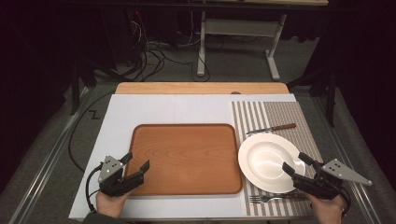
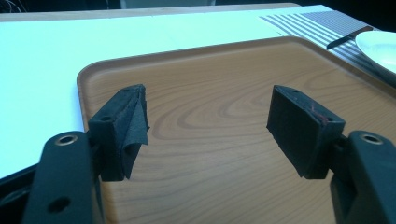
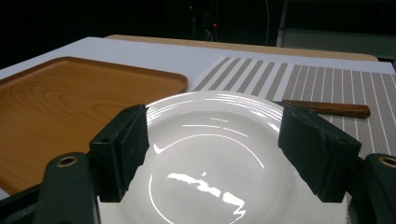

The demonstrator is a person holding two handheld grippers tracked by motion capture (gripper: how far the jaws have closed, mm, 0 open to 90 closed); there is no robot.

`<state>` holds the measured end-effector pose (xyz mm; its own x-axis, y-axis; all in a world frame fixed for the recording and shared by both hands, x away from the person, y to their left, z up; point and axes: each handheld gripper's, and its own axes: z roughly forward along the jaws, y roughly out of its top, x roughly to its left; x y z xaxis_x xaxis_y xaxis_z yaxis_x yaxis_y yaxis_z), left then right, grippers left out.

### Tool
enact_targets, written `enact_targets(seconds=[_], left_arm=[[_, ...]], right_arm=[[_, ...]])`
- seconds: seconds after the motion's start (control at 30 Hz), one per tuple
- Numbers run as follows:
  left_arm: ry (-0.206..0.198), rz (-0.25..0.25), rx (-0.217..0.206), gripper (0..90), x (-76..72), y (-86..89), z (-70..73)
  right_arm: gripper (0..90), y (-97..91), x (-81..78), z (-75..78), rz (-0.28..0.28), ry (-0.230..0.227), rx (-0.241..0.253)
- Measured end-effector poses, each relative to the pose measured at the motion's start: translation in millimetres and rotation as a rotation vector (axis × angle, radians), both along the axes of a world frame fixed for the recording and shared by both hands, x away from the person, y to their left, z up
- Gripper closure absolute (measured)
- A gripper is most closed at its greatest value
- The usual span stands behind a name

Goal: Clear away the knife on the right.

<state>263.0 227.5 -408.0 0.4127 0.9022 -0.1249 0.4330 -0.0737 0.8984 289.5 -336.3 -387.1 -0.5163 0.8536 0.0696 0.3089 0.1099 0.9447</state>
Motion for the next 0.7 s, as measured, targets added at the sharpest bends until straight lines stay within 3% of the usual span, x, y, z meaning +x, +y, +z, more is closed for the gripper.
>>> enact_targets(seconds=[0.7], left_arm=[[0.0,0.009,-0.012,29.9,0.5,2.2,0.0]], right_arm=[[26.5,14.0,34.6,4.9,0.006,0.019,-0.011]])
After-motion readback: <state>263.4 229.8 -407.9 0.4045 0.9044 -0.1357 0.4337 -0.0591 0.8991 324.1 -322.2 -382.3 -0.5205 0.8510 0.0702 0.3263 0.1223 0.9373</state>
